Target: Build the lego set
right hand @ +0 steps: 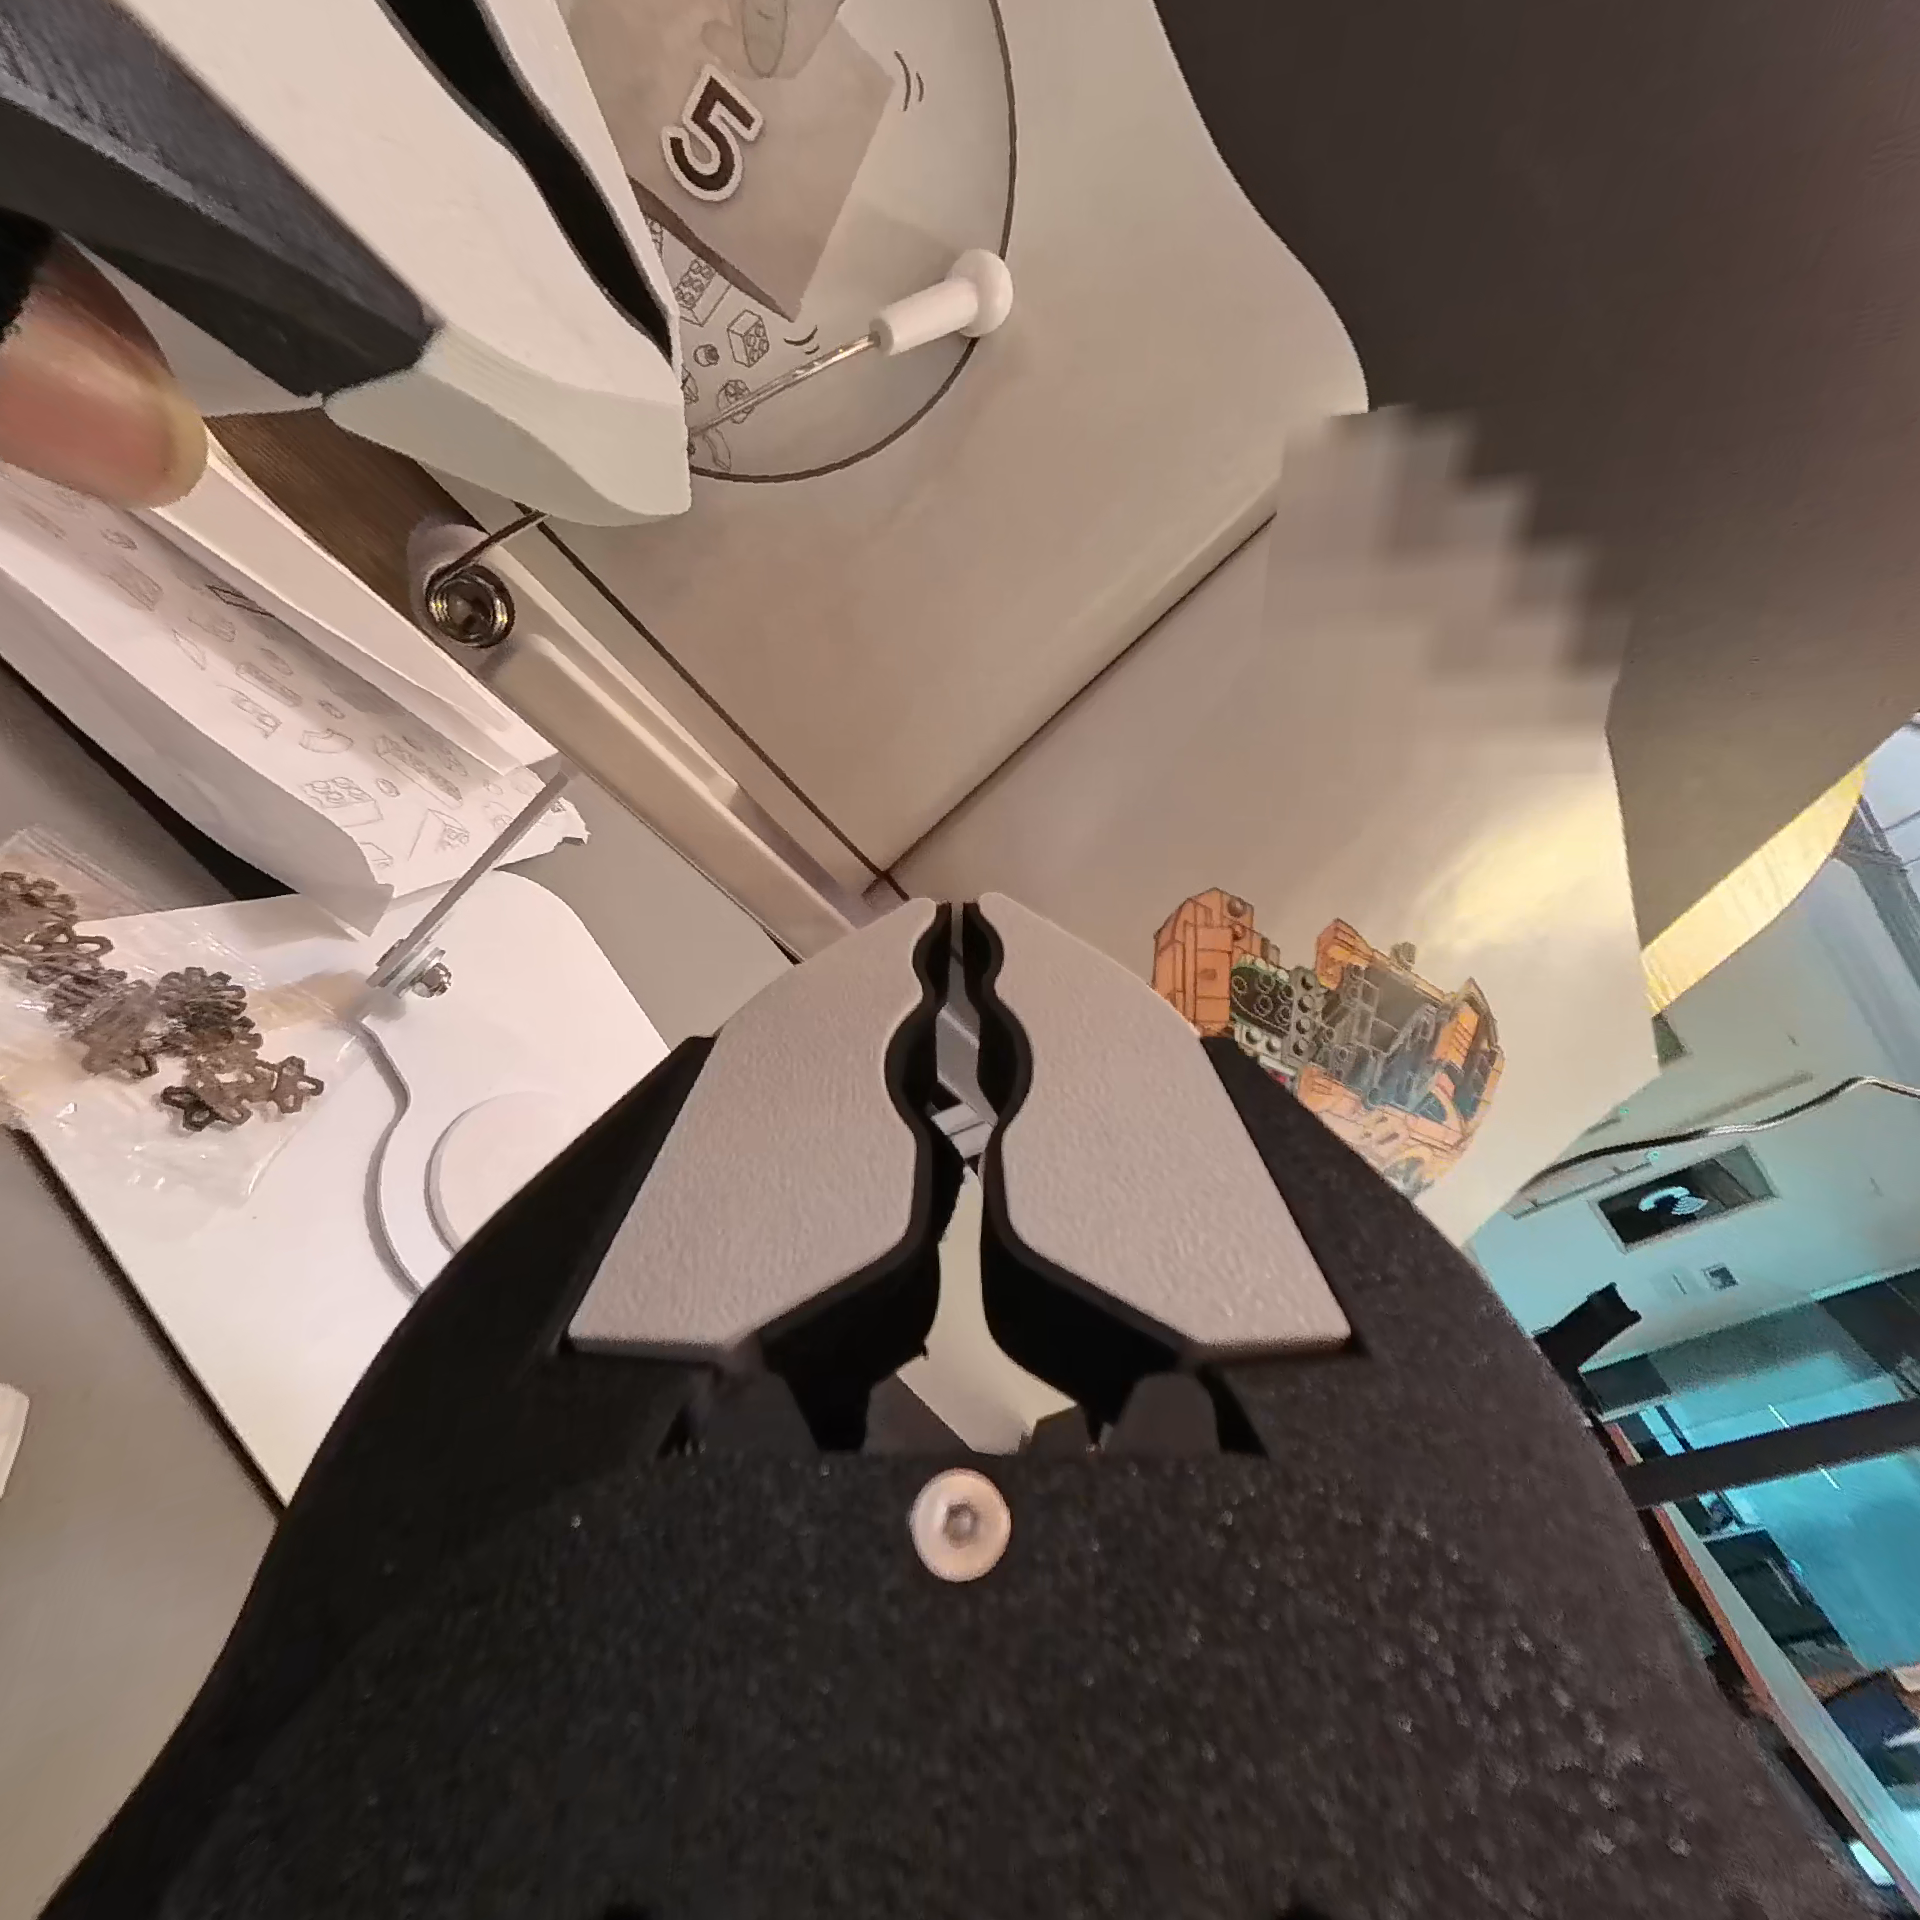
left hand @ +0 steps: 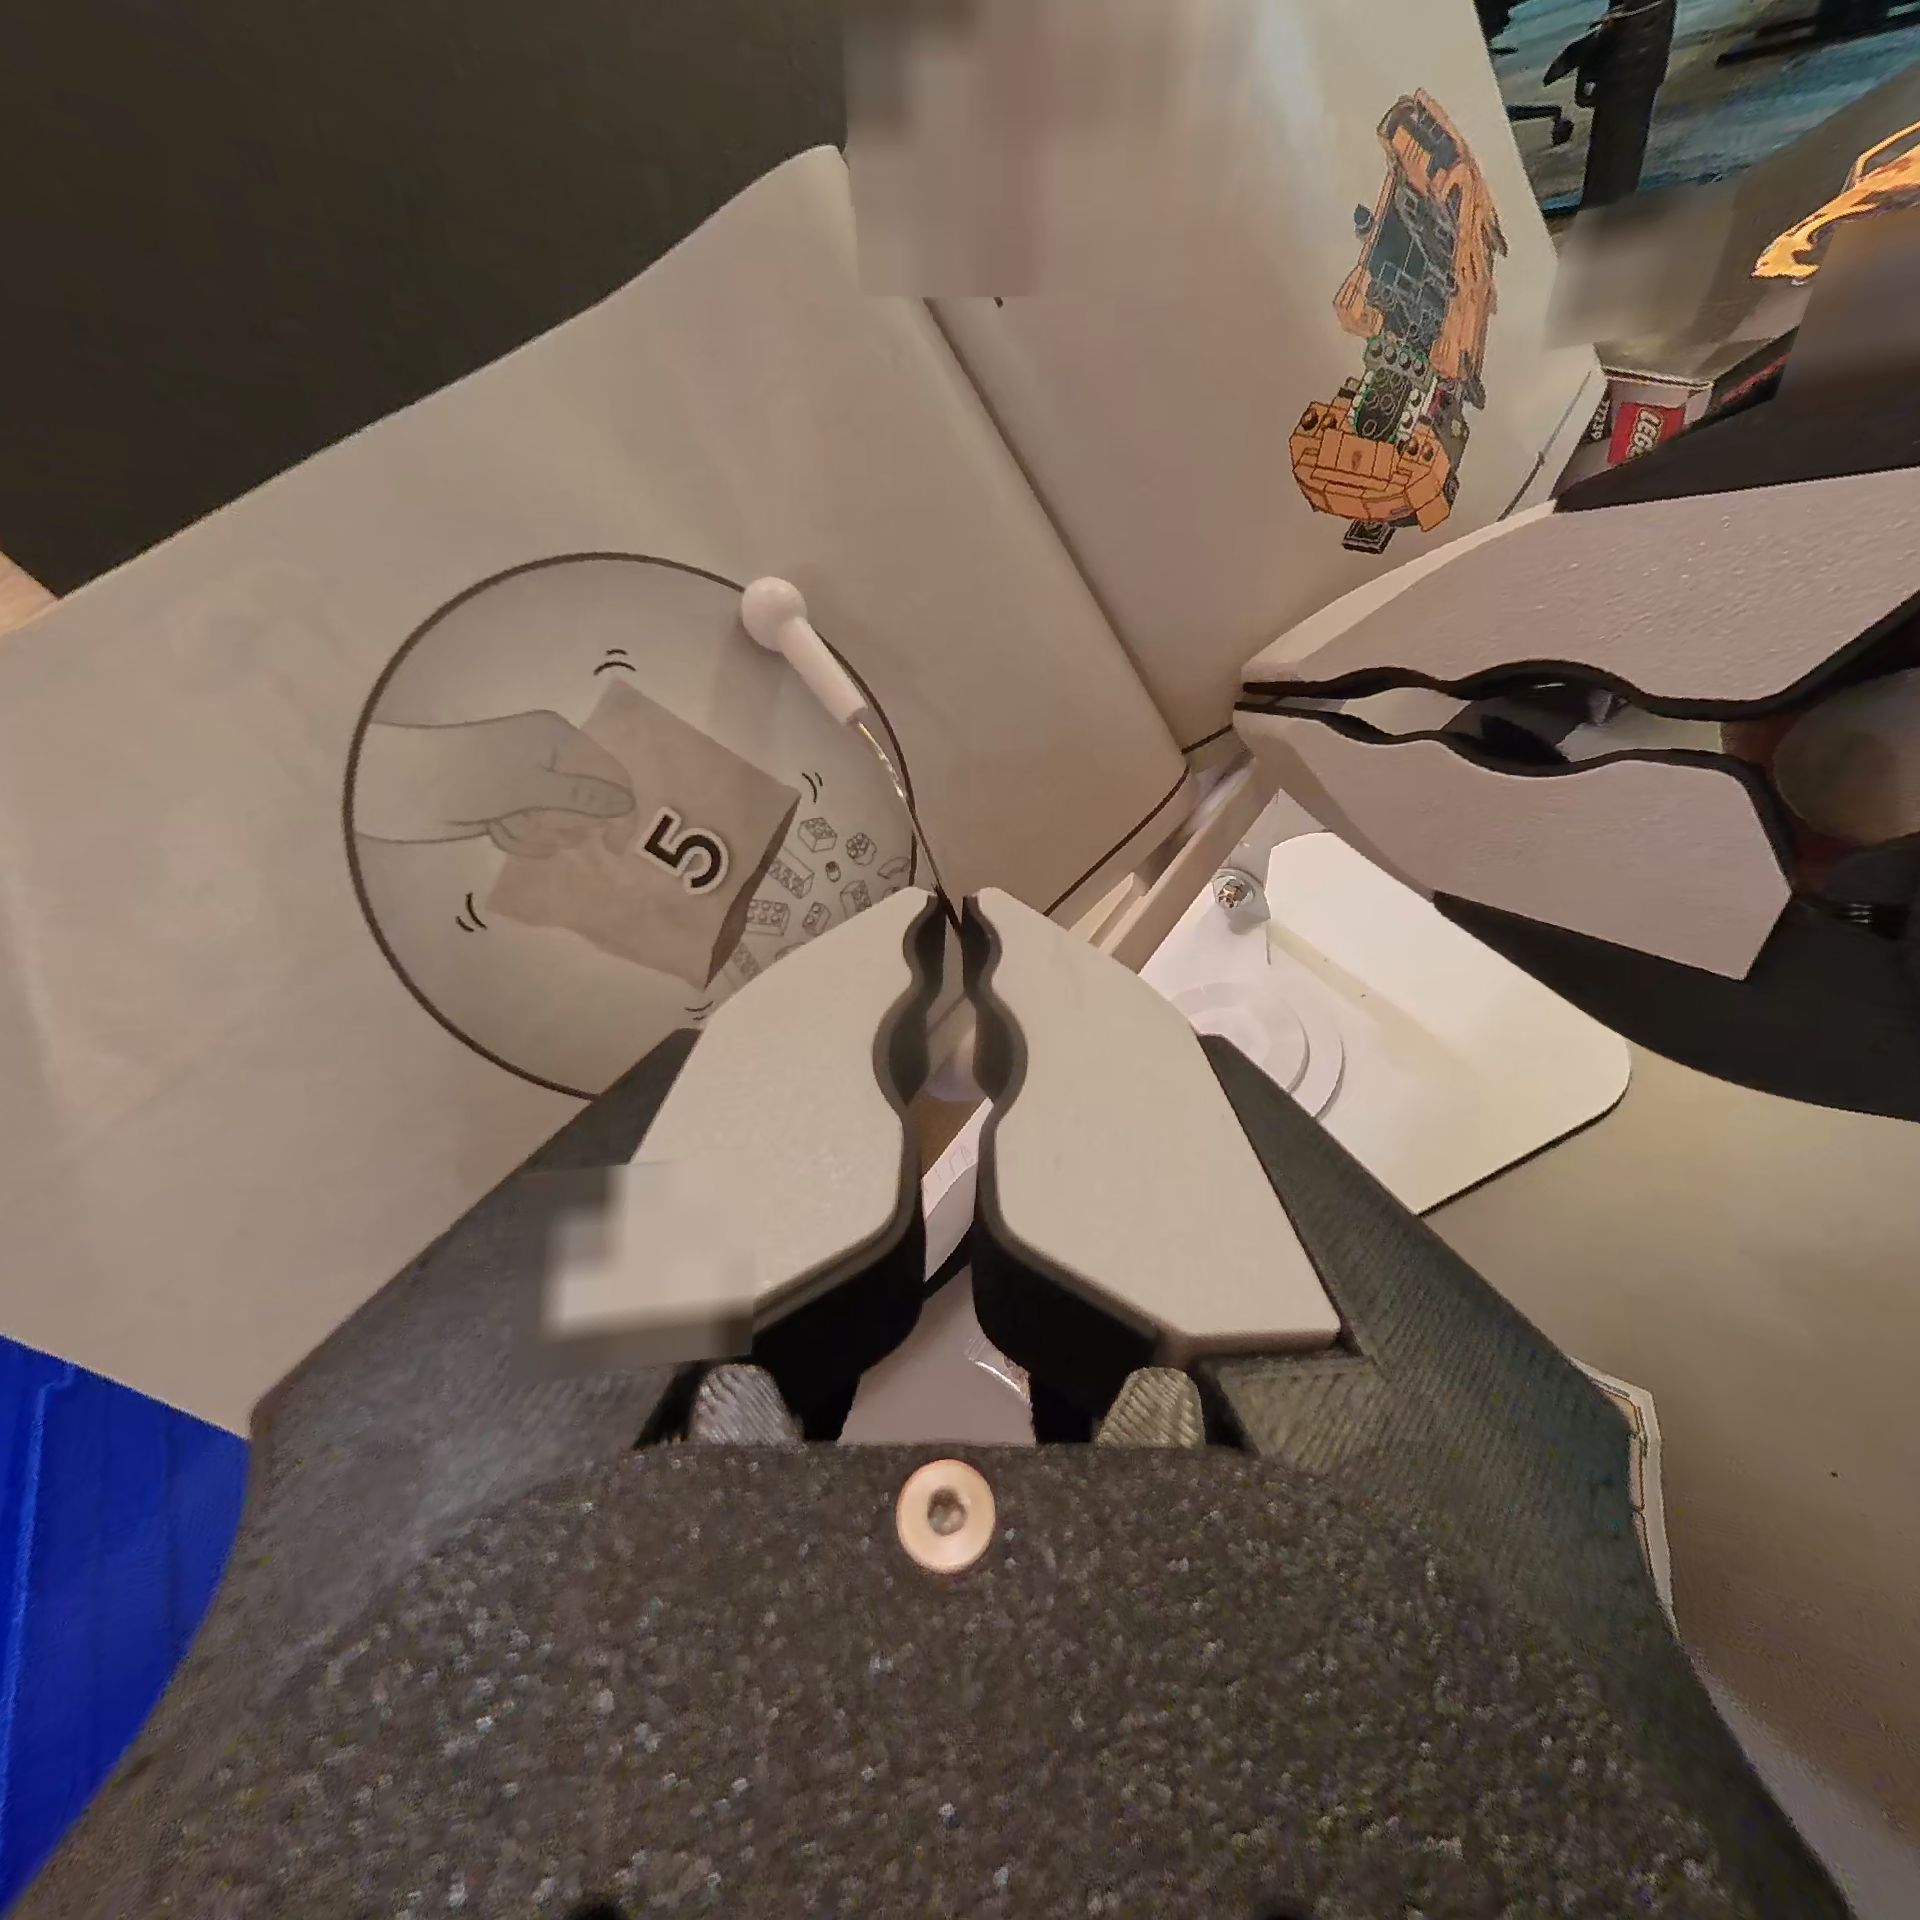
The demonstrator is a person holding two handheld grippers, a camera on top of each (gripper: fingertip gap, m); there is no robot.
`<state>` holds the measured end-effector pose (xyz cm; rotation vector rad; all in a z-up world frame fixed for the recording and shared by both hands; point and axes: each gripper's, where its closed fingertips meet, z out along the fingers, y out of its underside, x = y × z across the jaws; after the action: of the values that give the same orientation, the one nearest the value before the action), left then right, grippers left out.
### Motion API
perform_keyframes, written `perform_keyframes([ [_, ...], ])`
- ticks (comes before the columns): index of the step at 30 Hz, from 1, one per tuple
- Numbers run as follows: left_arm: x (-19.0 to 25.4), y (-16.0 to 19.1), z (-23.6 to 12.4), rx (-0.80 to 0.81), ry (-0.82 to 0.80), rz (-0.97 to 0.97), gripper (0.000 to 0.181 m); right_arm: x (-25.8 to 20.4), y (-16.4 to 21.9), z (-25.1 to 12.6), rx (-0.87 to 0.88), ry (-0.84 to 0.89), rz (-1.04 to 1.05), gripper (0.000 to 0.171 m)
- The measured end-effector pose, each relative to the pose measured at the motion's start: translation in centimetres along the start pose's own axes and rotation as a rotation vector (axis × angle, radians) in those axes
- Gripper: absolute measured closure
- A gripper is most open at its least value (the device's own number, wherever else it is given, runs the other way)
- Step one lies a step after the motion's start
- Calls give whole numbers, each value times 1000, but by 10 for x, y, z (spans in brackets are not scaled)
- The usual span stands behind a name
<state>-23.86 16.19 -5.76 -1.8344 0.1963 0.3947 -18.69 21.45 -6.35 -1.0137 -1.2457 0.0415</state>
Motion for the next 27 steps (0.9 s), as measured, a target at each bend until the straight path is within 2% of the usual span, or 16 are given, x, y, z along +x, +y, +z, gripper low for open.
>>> perform_keyframes([
  [27,0,-1,1,24,-2,-3,178,18,26,-3,-23,6,141,168],
])
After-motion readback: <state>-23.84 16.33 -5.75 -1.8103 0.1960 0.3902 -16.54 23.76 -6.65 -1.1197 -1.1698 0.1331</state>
